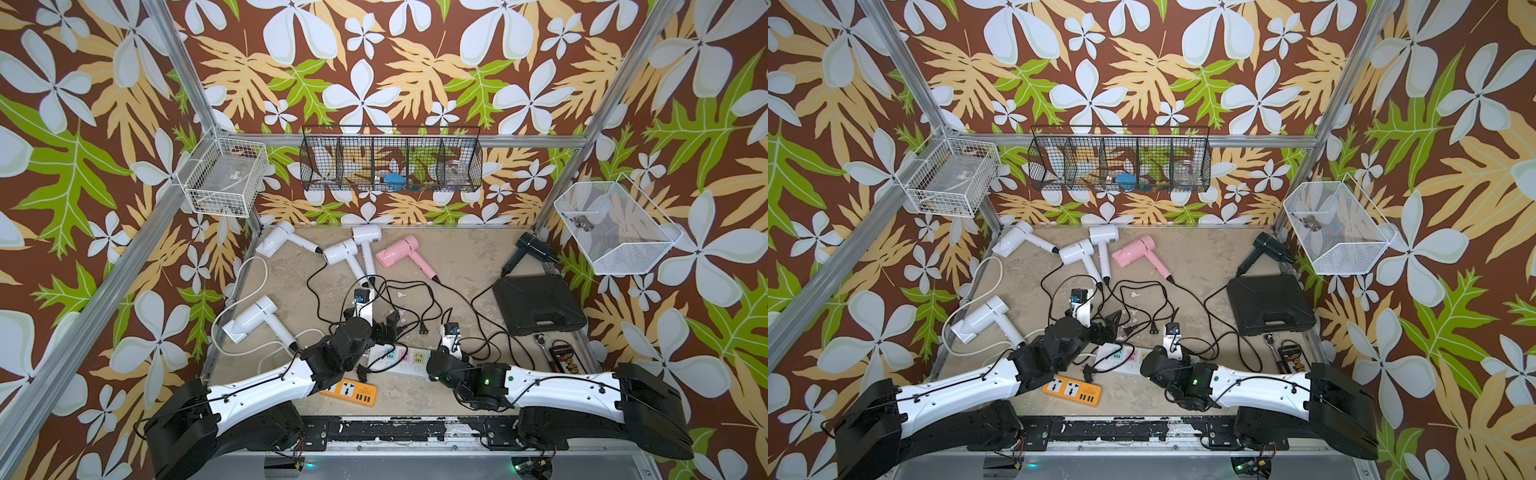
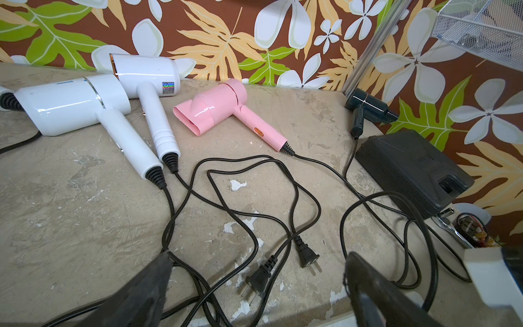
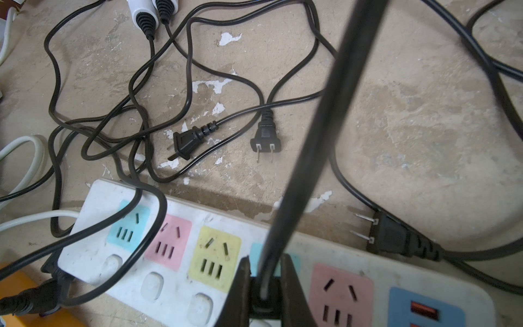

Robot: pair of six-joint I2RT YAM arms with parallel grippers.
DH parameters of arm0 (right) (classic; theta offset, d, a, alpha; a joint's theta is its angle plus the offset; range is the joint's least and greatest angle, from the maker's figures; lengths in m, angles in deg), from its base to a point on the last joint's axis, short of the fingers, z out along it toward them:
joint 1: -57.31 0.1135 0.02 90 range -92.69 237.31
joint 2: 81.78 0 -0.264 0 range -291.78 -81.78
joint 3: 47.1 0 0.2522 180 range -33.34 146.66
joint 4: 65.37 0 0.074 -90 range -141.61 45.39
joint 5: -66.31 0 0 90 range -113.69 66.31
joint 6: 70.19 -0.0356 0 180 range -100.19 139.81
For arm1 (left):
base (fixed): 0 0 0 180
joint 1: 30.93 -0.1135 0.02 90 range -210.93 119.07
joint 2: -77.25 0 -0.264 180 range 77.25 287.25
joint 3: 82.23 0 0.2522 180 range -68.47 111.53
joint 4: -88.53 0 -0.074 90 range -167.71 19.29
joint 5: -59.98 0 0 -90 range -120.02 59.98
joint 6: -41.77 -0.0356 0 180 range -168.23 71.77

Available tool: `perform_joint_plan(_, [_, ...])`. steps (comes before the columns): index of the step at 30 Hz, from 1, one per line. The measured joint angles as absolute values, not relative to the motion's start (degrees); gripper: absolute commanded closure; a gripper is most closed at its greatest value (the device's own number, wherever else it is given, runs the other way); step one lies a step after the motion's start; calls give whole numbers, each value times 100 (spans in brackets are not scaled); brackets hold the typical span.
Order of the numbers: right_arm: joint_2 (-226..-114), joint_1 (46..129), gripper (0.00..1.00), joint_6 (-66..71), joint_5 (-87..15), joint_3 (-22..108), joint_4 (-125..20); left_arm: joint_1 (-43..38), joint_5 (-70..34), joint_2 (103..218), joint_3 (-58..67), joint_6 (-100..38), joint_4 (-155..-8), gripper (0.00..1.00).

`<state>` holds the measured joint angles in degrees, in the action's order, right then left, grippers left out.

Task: Charge the blow dryers
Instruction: Insert the plug into the socket.

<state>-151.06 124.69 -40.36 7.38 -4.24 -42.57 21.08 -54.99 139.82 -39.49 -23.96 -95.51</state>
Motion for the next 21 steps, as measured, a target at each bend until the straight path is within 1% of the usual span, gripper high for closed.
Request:
perform_joint_plan(8, [-15200,12672,100,-4105,983,-385,-4204,2108,-5499,13971,-3960,-2396,-9551,4])
perform_joint_plan(16, [-15346,13240,100,-4318,1420,-247,-3848,2108,-5551,13949,-3963,-2369,-9547,3])
perform_joint_plan(21, [-15589,13679,100,-4617,1901,-197,-3702,2108,-5702,13888,-3971,-2306,-9475,3])
